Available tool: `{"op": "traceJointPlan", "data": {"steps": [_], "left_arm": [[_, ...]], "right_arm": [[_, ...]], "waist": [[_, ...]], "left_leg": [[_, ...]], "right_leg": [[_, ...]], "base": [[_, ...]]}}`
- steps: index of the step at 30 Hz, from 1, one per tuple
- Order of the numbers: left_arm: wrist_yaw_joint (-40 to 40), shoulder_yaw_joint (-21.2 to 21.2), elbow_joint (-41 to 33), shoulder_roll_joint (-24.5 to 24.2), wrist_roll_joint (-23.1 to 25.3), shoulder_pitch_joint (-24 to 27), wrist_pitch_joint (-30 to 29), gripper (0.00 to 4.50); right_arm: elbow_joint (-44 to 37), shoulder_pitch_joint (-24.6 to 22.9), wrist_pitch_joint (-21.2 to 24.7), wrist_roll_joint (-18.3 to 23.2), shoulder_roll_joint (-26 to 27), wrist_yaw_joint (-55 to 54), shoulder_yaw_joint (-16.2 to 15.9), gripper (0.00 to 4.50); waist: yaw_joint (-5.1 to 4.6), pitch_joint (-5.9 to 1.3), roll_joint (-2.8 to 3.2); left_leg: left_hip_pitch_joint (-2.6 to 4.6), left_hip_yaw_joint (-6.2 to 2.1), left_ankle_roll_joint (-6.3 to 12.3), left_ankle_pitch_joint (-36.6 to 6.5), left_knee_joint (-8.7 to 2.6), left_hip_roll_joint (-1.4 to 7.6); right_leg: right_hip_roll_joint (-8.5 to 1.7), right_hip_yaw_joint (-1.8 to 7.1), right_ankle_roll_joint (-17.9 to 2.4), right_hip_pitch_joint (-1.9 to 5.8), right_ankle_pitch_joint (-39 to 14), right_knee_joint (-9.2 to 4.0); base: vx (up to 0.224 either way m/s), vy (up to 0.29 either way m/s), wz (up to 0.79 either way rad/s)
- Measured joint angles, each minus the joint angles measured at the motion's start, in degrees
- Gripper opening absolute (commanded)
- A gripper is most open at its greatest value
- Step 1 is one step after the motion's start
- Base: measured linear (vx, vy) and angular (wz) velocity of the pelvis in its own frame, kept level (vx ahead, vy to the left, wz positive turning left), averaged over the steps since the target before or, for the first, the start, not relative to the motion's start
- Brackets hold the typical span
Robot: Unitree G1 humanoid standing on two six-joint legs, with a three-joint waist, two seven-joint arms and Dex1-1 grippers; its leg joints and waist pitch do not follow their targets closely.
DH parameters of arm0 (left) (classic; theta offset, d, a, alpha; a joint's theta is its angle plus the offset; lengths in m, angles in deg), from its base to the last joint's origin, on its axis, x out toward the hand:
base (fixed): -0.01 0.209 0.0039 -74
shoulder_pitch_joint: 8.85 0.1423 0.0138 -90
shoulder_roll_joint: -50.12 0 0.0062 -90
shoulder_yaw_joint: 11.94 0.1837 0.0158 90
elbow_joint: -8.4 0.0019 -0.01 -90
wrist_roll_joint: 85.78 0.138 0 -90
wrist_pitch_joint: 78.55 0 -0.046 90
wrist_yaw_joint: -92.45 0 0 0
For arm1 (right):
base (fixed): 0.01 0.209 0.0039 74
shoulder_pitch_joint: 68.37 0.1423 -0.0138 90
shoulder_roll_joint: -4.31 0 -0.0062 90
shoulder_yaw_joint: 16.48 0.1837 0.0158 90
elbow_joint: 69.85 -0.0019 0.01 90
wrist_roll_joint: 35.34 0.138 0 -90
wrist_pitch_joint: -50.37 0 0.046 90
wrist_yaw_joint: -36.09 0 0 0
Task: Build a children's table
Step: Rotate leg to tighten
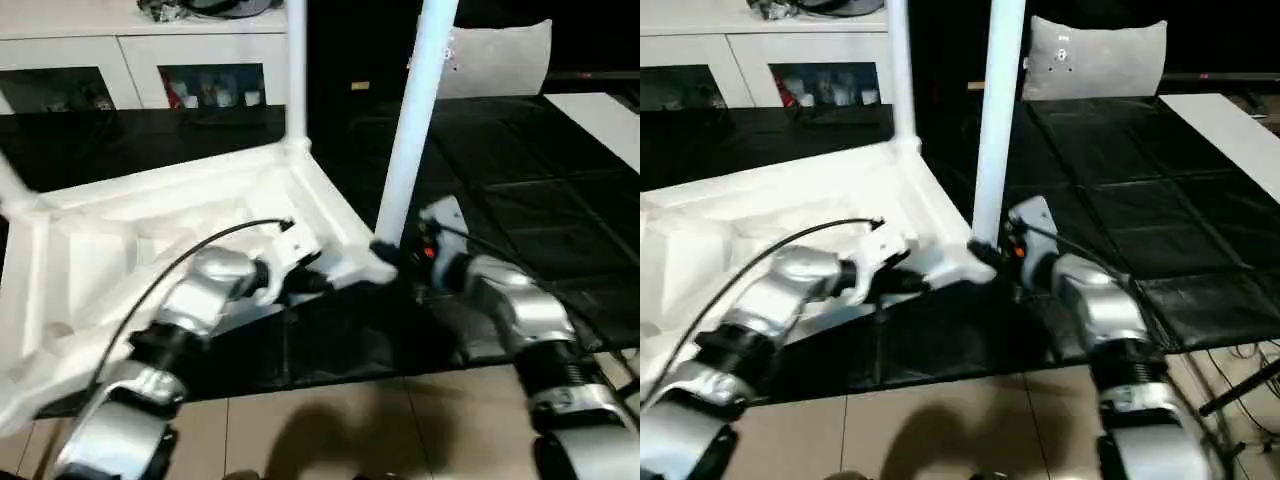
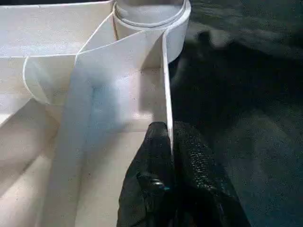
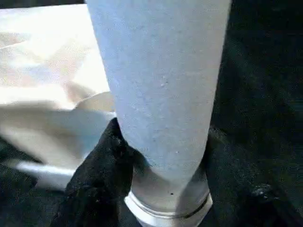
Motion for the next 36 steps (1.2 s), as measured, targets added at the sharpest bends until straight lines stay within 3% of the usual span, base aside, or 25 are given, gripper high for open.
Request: {"op": "traceJointPlan", "data": {"steps": [6, 13, 18, 24, 31, 32, 34, 36], "left_arm": [[1.5, 0.6, 0.4, 1.1, 0.8, -0.8, 0.4, 0.0], [-2.6, 2.0, 0.5, -1.8, 0.8, -0.3, 5.5, 0.0], [-3.4, 2.3, 4.0, -2.9, 1.2, -1.2, 10.7, 0.0], [-4.2, 1.3, 6.1, -4.8, 0.9, -1.6, 14.4, 0.0], [-5.5, 1.3, 0.6, -5.7, 0.4, 1.4, 13.3, 0.0], [-6.2, 1.3, -1.0, -6.3, -0.3, 2.5, 12.4, 0.43], [-6.5, 0.9, -2.1, -6.4, -1.1, 3.1, 11.1, 0.43], [-6.5, -0.8, -7.1, -6.5, -3.6, 4.8, 8.4, 0.73]], "right_arm": [[-4.0, -2.5, 0.7, 0.0, 0.1, -2.5, 0.3, 2.92], [-11.7, -7.2, 1.8, 0.7, -3.9, 3.9, -0.1, 3.55], [-18.5, -10.9, 3.0, 4.3, -9.0, 10.2, 0.0, 3.92], [-24.0, -15.2, 7.1, 8.0, -12.2, 15.1, 2.5, 4.4], [-31.1, -19.1, 9.2, 12.1, -13.5, 16.1, 4.1, 4.48], [-32.8, -20.1, 9.7, 12.5, -13.7, 16.7, 4.0, 4.5], [-33.2, -20.3, 10.2, 12.8, -13.6, 17.2, 3.5, 4.5], [-34.0, -20.3, 10.7, 13.3, -12.4, 17.3, 2.7, 4.5]], "waist": [[0.73, 0.02, 0.05], [1.71, 0.06, 0.1], [3.03, 0.06, 0.1], [2.83, 0.06, 0.1], [3.03, 0.06, 0.44], [3.02, 0.03, 0.51], [3.03, 0.06, 0.6], [3.02, 0.06, 0.6]], "left_leg": [[-0.06, 0.01, 0.14, -0.1, 0.0, -0.01], [-0.14, 0.01, 0.13, -0.1, 0.02, 0.0], [-0.12, 0.02, 0.14, -0.1, 0.07, -0.01], [-0.24, 0.01, 0.14, -0.1, 0.06, -0.01], [-0.27, 0.01, 0.23, -0.2, 0.02, 0.0], [-0.26, 0.01, 0.24, -0.2, 0.0, 0.0], [-0.26, 0.01, 0.23, -0.2, 0.0, 0.0], [-0.25, 0.01, 0.21, -0.1, 0.01, 0.01]], "right_leg": [[-0.03, 0.01, 0.0, -0.17, 0.0, -0.06], [-0.03, 0.01, 0.0, -0.28, 0.0, 0.07], [-0.04, 0.02, 0.1, -0.22, 0.0, 0.01], [-0.03, 0.0, 0.1, -0.25, 0.0, -0.01], [-0.03, -0.01, 0.2, -0.29, -0.1, -0.13], [-0.03, -0.01, 0.2, -0.28, -0.1, -0.12], [-0.03, -0.02, 0.1, -0.29, -0.1, -0.09], [-0.03, -0.02, 0.1, -0.26, -0.1, -0.07]], "base": [[0.0, 0.0, 0.0], [0.0, 0.0, 0.0], [0.0, 0.0, 0.0], [0.0, 0.0, 0.0], [0.0, 0.0, 0.0], [0.0, 0.0, 0.0], [0.0, 0.0, 0.0], [0.0, 0.0, 0.0]]}}
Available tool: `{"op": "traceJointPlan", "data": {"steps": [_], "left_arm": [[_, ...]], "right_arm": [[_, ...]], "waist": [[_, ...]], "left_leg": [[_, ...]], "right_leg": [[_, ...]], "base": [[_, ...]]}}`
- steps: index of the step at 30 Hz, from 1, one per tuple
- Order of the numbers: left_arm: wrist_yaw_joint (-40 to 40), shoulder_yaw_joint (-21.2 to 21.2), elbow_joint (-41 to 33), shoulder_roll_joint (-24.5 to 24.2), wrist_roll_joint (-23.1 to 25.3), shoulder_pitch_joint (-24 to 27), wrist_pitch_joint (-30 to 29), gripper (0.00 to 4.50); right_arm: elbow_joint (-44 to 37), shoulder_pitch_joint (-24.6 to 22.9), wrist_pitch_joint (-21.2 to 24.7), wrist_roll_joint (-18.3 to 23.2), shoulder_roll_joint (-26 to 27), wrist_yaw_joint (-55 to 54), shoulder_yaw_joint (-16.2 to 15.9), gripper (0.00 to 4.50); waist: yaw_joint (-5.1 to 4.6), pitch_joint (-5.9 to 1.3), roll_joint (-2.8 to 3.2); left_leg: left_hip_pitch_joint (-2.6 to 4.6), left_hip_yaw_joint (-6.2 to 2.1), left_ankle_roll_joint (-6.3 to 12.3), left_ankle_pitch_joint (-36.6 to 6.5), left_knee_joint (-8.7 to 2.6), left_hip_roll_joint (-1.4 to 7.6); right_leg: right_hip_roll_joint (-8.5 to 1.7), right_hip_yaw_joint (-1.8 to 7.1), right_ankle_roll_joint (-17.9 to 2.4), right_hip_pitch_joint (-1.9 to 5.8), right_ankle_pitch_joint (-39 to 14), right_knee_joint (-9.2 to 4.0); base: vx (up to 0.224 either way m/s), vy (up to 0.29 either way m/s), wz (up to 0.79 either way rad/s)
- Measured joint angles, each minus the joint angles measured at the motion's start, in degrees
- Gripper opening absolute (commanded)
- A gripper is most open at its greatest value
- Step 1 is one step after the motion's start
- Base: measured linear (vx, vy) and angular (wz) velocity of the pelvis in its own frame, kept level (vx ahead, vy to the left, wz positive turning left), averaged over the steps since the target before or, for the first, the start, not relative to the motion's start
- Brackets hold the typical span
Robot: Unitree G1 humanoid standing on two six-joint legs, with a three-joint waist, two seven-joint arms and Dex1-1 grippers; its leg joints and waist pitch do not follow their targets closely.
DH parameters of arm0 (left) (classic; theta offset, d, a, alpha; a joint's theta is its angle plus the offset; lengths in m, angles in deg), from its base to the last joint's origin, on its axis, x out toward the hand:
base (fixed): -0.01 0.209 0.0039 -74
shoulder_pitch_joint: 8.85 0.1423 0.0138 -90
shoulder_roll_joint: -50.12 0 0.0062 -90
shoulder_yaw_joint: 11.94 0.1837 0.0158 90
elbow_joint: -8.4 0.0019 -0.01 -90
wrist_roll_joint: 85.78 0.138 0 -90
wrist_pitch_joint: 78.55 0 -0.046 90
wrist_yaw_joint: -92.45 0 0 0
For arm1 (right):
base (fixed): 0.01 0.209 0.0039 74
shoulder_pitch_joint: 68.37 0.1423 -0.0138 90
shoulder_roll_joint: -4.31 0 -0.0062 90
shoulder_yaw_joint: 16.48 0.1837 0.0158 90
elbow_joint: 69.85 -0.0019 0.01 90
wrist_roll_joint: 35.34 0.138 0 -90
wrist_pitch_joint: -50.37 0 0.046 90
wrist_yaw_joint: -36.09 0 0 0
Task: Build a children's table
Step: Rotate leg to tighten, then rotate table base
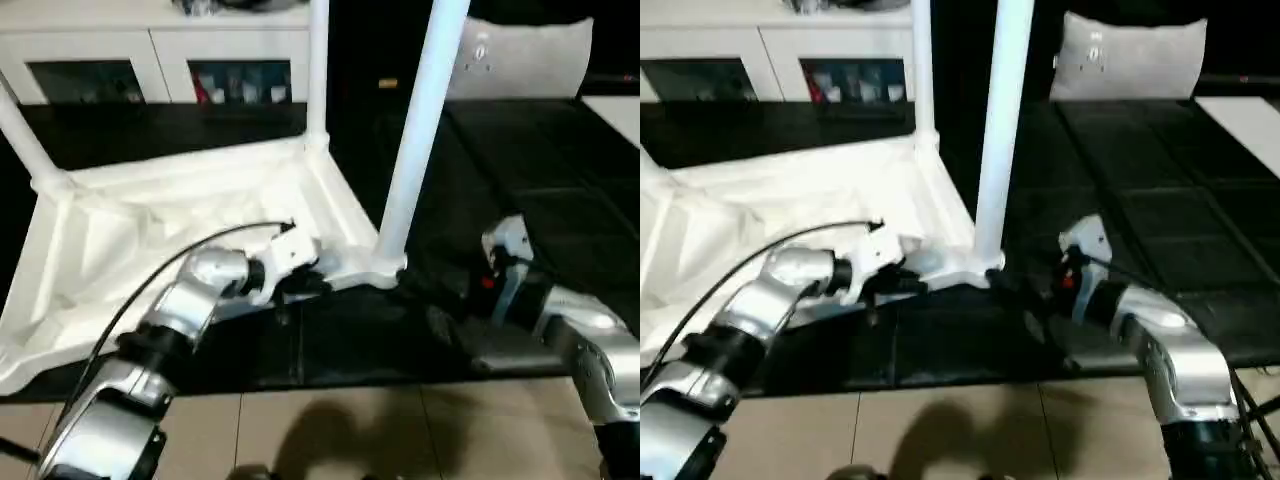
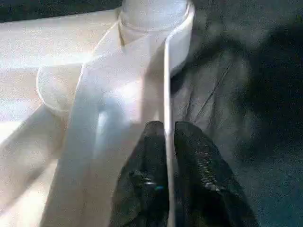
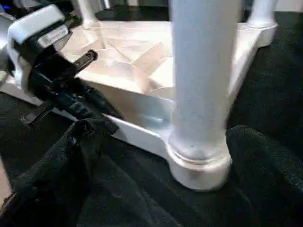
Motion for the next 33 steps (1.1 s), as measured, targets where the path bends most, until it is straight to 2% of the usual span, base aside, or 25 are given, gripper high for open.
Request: {"op": "traceJointPlan", "data": {"steps": [3, 6, 8, 12, 15, 17, 18, 20, 21, 27, 31, 33], "left_arm": [[0.1, -1.6, -6.7, -1.3, -1.9, 0.3, -2.5, 0.88], [0.9, -3.9, -11.1, -3.8, -2.0, 2.2, -4.7, 1.05], [0.7, -5.2, -14.9, -6.5, -2.8, 5.2, -7.2, 1.25], [0.0, -7.8, -21.2, -10.7, -4.3, 9.4, -12.6, 1.57], [-0.7, -9.9, -27.5, -14.3, -5.4, 13.7, -16.6, 1.7], [-1.6, -10.7, -30.9, -16.4, -5.9, 16.7, -19.2, 2.03], [-1.8, -11.0, -32.0, -16.7, -6.0, 17.4, -20.0, 2.03], [-1.8, -11.6, -34.7, -18.6, -6.5, 19.8, -22.2, 2.11], [-1.7, -12.0, -36.2, -19.6, -6.7, 20.9, -23.4, 2.28], [-1.0, -12.2, -40.4, -21.1, -6.9, 23.2, -28.4, 2.69], [0.5, -11.7, -41.5, -22.4, -6.1, 24.2, -29.5, 3.06], [1.1, -11.1, -41.4, -22.7, -5.1, 24.6, -29.5, 3.27]], "right_arm": [[-0.8, 0.9, -0.2, 0.3, 1.9, 0.0, -2.4, 4.5], [-0.8, 1.7, -0.2, 0.6, 2.6, 0.0, -3.2, 4.5], [-0.8, 2.6, -0.1, 0.7, 3.2, 0.7, -3.9, 4.5], [-0.6, 4.0, -0.1, 0.9, 5.2, 1.1, -5.0, 4.5], [0.9, 6.2, -0.5, 0.4, 7.2, 0.3, -7.1, 4.5], [3.4, 7.8, -0.7, -0.7, 9.0, -2.0, -8.1, 4.5], [4.4, 8.0, -0.9, -1.3, 9.5, -2.6, -8.5, 4.5], [8.2, 10.5, -2.4, -4.1, 11.7, -4.6, -10.0, 4.5], [10.4, 12.1, -2.8, -5.0, 12.8, -5.5, -10.6, 4.5], [19.7, 18.4, -4.5, -8.8, 15.9, -9.6, -12.5, 4.5], [29.3, 22.8, -8.1, -10.7, 19.9, -14.6, -12.3, 4.5], [32.8, 24.5, -9.6, -10.8, 21.8, -18.0, -11.1, 4.5]], "waist": [[-0.11, -0.09, 0.14], [-0.32, -0.21, 0.33], [-0.56, -0.21, 0.32], [-0.34, -0.21, 0.35], [-0.31, -0.22, 0.35], [-0.4, -0.21, 0.37], [-0.17, -0.22, 0.36], [-0.38, -0.19, 0.44], [-0.41, -0.19, 0.46], [-0.43, -0.15, 0.59], [-1.19, -0.06, 0.74], [-1.43, -0.04, 0.76]], "left_leg": [[0.21, 0.01, -0.02, 0.0, 0.0, 0.0], [0.45, 0.02, -0.02, 0.0, -0.01, -0.01], [0.48, 0.01, -0.03, 0.0, -0.02, 0.0], [0.46, -0.01, -0.03, 0.0, -0.01, 0.0], [0.46, -0.01, -0.03, 0.0, -0.01, 0.0], [0.49, -0.01, -0.04, 0.0, -0.01, -0.01], [0.51, -0.04, -0.08, 0.0, -0.01, -0.01], [0.46, -0.04, -0.38, -0.2, -0.01, -0.02], [0.52, -0.04, -0.41, -0.1, -0.01, -0.02], [1.11, -0.06, -0.46, -0.1, -0.01, -0.02], [1.36, -0.06, -0.46, -0.1, -0.03, -0.02], [1.36, -0.06, -0.47, -0.1, -0.03, -0.02]], "right_leg": [[0.0, 0.02, 0.0, 0.36, 0.0, -0.03], [0.0, 0.01, 0.0, 0.62, 0.0, -0.09], [0.02, 0.0, 0.0, 0.66, 0.0, -0.13], [0.02, 0.02, 0.0, 0.62, 0.0, -0.17], [0.02, 0.04, 0.0, 0.6, 0.0, -0.17], [0.02, 0.05, 0.0, 0.6, 0.0, -0.16], [0.02, 0.04, 0.0, 0.6, 0.0, -0.16], [0.02, 0.06, 0.0, 0.6, 0.0, -0.15], [0.02, 0.06, 0.0, 0.6, 0.1, -0.14], [0.03, 0.1, -0.1, 1.05, 0.1, -0.16], [0.04, 0.12, -0.1, 1.25, 0.1, -0.16], [0.04, 0.12, -0.1, 1.26, 0.1, -0.16]], "base": [[0.0, 0.0, 0.0], [0.0, 0.0, 0.0], [0.0, 0.0, 0.0], [0.0, 0.0, 0.0], [0.0, 0.0, 0.0], [0.0, 0.0, 0.0], [0.0, 0.0, 0.0], [0.0, 0.0, 0.0], [0.0, 0.0, 0.0], [0.0, 0.0, 0.0], [0.0, 0.0, 0.0], [0.0, 0.0, 0.0]]}}
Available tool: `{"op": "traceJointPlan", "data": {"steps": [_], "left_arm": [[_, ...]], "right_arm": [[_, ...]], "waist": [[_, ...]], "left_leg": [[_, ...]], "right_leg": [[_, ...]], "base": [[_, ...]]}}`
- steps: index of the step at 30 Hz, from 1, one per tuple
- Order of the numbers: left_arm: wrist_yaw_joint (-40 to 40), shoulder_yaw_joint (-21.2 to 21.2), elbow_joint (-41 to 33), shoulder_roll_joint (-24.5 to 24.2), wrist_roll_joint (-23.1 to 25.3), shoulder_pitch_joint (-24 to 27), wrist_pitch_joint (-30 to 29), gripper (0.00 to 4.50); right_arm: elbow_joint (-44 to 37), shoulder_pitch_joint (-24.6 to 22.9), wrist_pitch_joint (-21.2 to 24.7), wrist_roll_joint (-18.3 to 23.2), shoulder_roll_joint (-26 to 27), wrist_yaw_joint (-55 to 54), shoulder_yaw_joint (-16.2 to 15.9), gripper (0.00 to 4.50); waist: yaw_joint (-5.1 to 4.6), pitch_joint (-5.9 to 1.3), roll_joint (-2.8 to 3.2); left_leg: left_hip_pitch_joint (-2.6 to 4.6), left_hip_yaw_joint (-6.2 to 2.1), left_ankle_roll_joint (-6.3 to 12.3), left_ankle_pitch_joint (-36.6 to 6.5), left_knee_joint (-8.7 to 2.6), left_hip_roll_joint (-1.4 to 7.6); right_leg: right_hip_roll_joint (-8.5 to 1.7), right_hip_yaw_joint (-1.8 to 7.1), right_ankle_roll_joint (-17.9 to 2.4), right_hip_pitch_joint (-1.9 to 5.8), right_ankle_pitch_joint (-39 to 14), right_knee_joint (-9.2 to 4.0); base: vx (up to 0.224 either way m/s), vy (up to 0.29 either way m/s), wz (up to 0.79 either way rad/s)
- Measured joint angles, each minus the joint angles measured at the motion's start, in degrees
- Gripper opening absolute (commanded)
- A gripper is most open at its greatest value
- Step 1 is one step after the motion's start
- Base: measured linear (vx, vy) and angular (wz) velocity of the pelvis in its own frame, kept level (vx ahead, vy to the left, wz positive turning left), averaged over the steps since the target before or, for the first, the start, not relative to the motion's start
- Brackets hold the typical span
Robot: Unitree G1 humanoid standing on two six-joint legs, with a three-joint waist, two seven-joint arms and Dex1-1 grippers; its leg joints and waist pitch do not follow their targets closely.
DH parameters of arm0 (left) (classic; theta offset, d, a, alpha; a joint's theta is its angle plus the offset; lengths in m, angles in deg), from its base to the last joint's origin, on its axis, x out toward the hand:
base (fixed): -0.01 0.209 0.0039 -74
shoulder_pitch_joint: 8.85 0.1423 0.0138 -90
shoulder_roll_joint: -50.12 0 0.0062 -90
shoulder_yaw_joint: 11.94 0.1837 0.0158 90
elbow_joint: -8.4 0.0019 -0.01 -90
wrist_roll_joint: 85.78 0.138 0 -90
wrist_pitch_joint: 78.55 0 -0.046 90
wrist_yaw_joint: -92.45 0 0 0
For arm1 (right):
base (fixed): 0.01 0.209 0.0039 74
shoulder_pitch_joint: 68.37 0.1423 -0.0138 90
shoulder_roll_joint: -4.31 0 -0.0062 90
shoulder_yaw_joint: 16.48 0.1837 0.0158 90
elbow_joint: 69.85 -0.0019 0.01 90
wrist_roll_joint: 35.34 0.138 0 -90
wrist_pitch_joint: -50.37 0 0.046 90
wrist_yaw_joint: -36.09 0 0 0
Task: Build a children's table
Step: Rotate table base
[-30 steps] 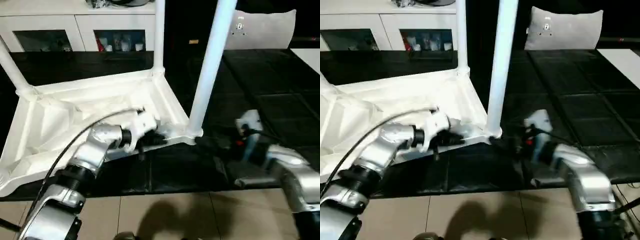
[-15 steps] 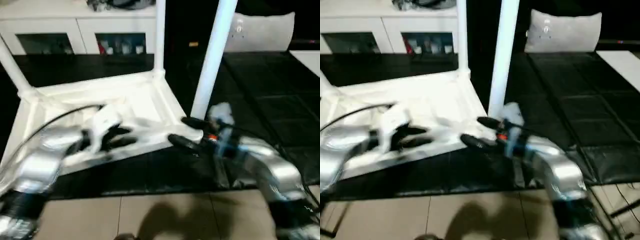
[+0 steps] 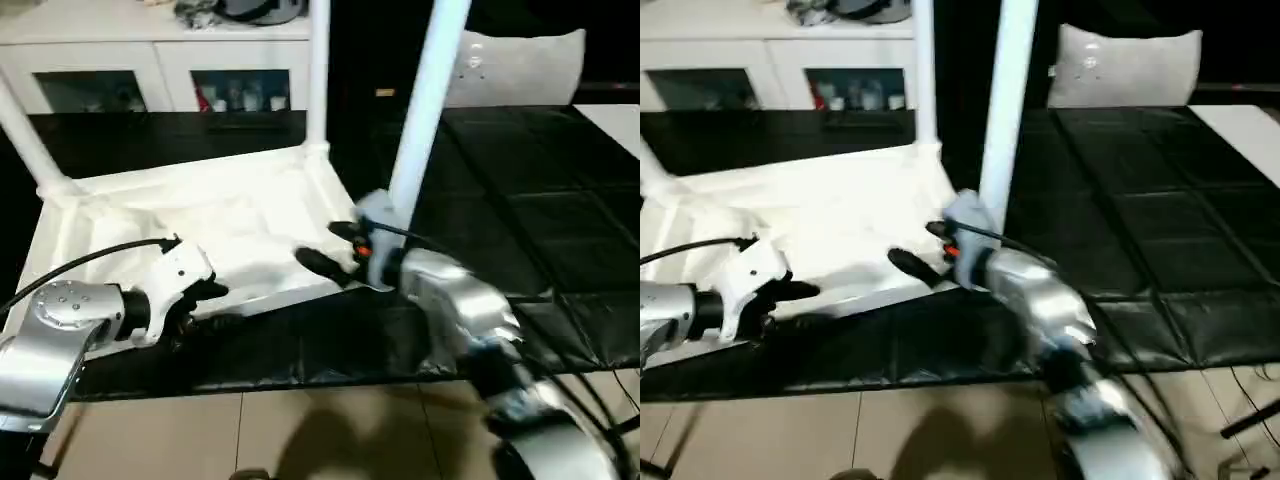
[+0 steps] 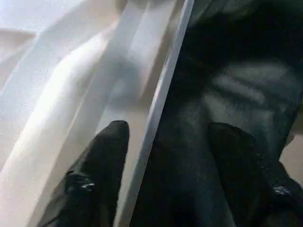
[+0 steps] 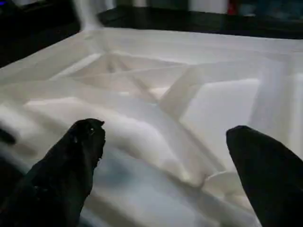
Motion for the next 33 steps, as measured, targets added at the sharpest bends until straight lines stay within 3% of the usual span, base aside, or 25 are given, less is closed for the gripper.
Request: {"op": "traceJointPlan", "data": {"steps": [7, 14, 16, 20, 25, 30, 33], "left_arm": [[2.3, 1.4, 0.0, -0.3, 1.1, 0.1, -0.9, 3.76], [4.5, 4.6, 2.1, 1.4, 2.8, 0.7, 1.4, 4.17], [6.2, 5.1, 3.4, 2.9, 3.7, 0.3, 2.7, 4.46], [11.8, 7.9, 8.2, 6.5, 5.9, -2.7, 7.6, 4.46], [16.1, 7.0, 11.9, 8.8, 7.7, -7.2, 11.9, 4.46], [21.6, 7.8, 16.6, 13.7, 9.1, -9.8, 16.6, 4.46], [24.4, 7.7, 18.0, 15.7, 9.0, -9.8, 18.1, 4.46]], "right_arm": [[10.1, 5.1, -5.1, -0.1, 2.3, -11.3, 4.6, 4.5], [16.3, 6.8, -9.4, -0.9, -1.0, -18.8, 9.6, 4.5], [16.7, 6.8, -9.7, -0.9, -1.9, -19.6, 10.5, 4.5], [19.0, 6.9, -12.2, -1.1, -3.9, -19.8, 10.9, 4.5], [20.5, 6.9, -13.4, -1.9, -6.5, -19.8, 11.6, 4.5], [22.1, 7.1, -15.1, -2.6, -10.9, -19.8, 12.9, 4.5], [23.4, 7.4, -16.2, -3.2, -13.1, -20.0, 13.1, 4.5]], "waist": [[0.18, 0.01, 0.01], [0.55, 0.01, 0.01], [0.54, 0.01, 0.01], [0.97, 0.02, 0.0], [1.15, 0.02, 0.03], [1.07, 0.0, 0.05], [1.07, -0.01, 0.05]], "left_leg": [[-0.04, 0.0, 0.0, 0.0, 0.0, -0.1], [-0.06, 0.0, 0.0, 0.0, 0.0, -0.16], [-0.05, 0.01, 0.0, 0.0, 0.0, -0.16], [-0.04, 0.01, -0.2, 0.2, 0.0, -0.11], [-0.05, 0.01, -0.23, 0.2, 0.01, -0.14], [-0.51, 0.02, -0.12, 0.1, 0.01, -0.15], [-1.09, 0.02, 0.2, 0.3, 0.04, -0.13]], "right_leg": [[-0.02, 0.15, 0.0, 0.0, 0.0, 0.02], [-0.02, 0.25, 0.0, -0.03, 0.0, 0.11], [-0.02, 0.26, 0.0, -0.06, 0.0, 0.19], [-0.02, 0.25, 0.0, -0.08, 0.0, 0.35], [-0.05, 0.26, 0.0, -0.04, 0.0, 0.36], [-0.07, 0.26, 0.1, -0.36, -0.1, 0.4], [-0.06, 0.26, -0.1, -0.93, -0.1, 0.6]], "base": [[0.0, 0.0, 0.0], [0.0, 0.0, 0.0], [0.0, 0.0, 0.0], [0.0, 0.0, 0.0], [0.0, 0.0, 0.0], [0.0, 0.0, 0.0], [0.0, 0.0, 0.0]]}}
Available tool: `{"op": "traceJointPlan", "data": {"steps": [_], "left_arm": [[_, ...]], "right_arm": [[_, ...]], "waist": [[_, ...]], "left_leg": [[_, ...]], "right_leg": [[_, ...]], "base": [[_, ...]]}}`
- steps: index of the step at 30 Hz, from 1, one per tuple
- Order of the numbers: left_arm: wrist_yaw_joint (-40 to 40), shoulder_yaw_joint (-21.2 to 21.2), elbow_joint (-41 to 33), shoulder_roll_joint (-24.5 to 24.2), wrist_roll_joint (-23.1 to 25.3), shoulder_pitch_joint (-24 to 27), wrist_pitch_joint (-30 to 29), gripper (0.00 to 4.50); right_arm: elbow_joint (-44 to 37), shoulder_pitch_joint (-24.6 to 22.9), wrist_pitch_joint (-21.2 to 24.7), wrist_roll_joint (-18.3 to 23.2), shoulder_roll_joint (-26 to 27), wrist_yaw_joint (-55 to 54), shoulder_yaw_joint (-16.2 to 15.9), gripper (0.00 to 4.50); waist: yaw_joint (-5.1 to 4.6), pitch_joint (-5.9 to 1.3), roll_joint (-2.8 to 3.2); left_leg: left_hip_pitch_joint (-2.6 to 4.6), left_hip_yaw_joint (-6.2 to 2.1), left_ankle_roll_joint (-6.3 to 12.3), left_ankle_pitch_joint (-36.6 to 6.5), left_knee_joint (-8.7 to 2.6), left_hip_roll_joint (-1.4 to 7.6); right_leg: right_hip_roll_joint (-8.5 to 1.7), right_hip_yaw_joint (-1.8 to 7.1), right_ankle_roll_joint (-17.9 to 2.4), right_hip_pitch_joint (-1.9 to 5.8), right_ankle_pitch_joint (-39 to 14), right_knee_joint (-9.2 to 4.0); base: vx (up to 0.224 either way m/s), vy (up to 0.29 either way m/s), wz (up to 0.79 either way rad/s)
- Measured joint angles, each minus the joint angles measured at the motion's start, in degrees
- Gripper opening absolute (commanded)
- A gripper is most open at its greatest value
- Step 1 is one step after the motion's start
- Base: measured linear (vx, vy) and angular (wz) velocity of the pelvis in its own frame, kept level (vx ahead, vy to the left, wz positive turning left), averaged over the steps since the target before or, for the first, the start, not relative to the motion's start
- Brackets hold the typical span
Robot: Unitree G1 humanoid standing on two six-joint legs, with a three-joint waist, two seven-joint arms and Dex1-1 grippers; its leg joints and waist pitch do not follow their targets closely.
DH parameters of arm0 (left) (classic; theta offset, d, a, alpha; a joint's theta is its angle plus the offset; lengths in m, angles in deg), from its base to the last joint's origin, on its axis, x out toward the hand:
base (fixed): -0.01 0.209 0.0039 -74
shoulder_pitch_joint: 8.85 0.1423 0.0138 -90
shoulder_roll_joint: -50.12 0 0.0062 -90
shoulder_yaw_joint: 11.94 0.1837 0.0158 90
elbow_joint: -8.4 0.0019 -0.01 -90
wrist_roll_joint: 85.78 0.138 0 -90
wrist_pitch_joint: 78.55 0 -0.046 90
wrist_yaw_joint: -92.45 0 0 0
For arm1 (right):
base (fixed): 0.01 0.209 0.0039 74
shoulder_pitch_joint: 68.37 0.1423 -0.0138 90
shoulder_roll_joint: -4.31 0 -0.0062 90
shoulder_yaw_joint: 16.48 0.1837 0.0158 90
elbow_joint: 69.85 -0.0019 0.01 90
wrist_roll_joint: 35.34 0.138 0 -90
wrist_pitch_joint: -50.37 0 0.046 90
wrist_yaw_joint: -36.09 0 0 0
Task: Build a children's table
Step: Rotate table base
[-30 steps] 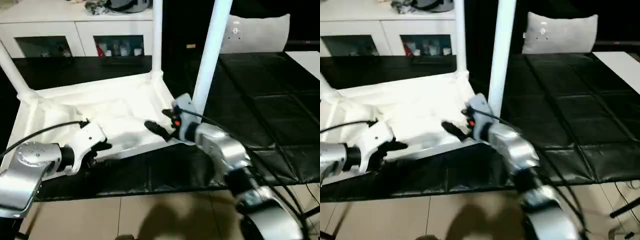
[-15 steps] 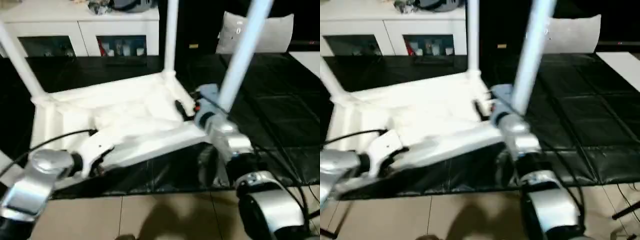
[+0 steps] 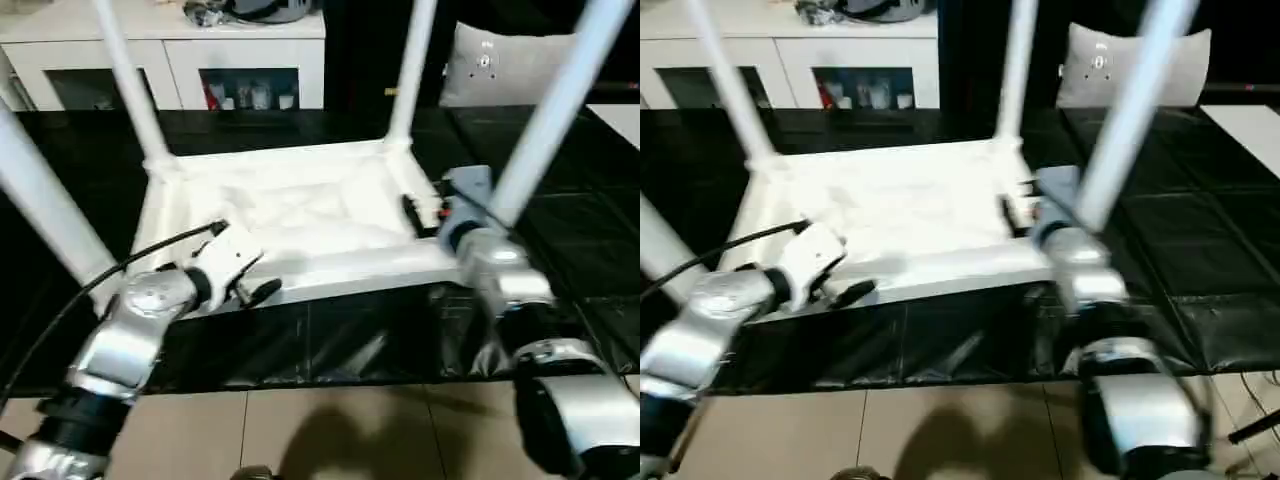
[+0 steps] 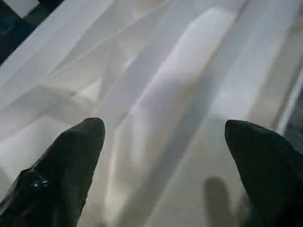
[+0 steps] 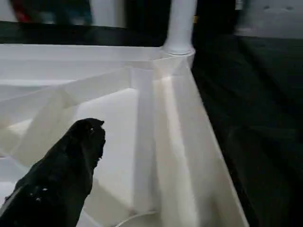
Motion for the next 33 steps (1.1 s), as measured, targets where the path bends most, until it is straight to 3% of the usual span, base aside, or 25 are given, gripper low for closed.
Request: {"op": "traceJointPlan", "data": {"steps": [3, 10, 17, 21, 24, 33], "left_arm": [[3.3, -0.6, 0.8, 1.6, 0.5, 0.2, 2.3, 4.46], [8.6, -3.1, 2.4, 2.6, 1.2, 4.1, 8.7, 4.46], [0.8, -4.4, -0.7, 4.7, -7.7, 3.3, 11.7, 4.46], [-6.2, -0.8, -1.8, 0.3, -7.5, 2.8, 12.2, 4.46], [-7.3, 2.5, 2.1, -2.3, -2.6, 1.8, 13.5, 4.46], [-11.4, 5.1, 2.1, -4.7, -0.7, 0.8, 13.2, 4.46]], "right_arm": [[1.0, 0.4, -0.8, -0.8, -0.9, -0.1, 0.0, 4.5], [0.8, -0.2, -1.4, -1.7, -1.5, -0.7, 0.1, 4.5], [-1.4, -1.9, -1.5, -1.9, -0.3, -0.5, 0.0, 4.5], [-1.6, -2.0, -1.9, -2.3, 0.1, -0.1, -0.1, 4.5], [-3.0, -2.7, -1.9, -2.4, 0.4, -0.2, -0.1, 4.5], [-3.9, -3.5, -1.8, -3.0, 0.5, 0.1, -0.2, 4.5]], "waist": [[-0.03, 0.0, 0.0], [0.21, -0.01, 0.01], [0.24, -0.01, 0.01], [0.04, -0.03, 0.04], [-0.01, -0.03, 0.05], [0.1, -0.03, 0.04]], "left_leg": [[-0.53, 0.0, 0.05, 0.0, 0.1, 0.03], [-0.67, -0.04, 0.1, 0.0, 0.19, 0.13], [-0.74, -0.06, 0.16, -0.1, 0.42, 0.15], [-0.7, -0.05, 0.16, -0.1, 0.4, 0.16], [-0.69, -0.05, 0.15, -0.1, 0.42, 0.16], [-0.31, -0.02, 0.11, -0.1, 0.48, 0.16]], "right_leg": [[0.01, -0.01, -0.2, -0.38, -0.1, 0.29], [0.04, -0.15, 0.1, -0.4, -0.4, 0.23], [0.02, -0.14, -0.1, -0.45, -0.3, 0.32], [0.03, -0.13, 0.0, -0.46, -0.4, 0.44], [0.03, -0.12, 0.0, -0.46, -0.4, 0.47], [0.0, -0.06, 0.0, -0.45, -0.4, 0.67]], "base": [[0.0, 0.0, 0.0], [0.0, 0.0, 0.0], [0.0, 0.0, 0.0], [0.0, 0.0, 0.0], [0.0, 0.0, 0.0], [0.0, 0.0, 0.0]]}}
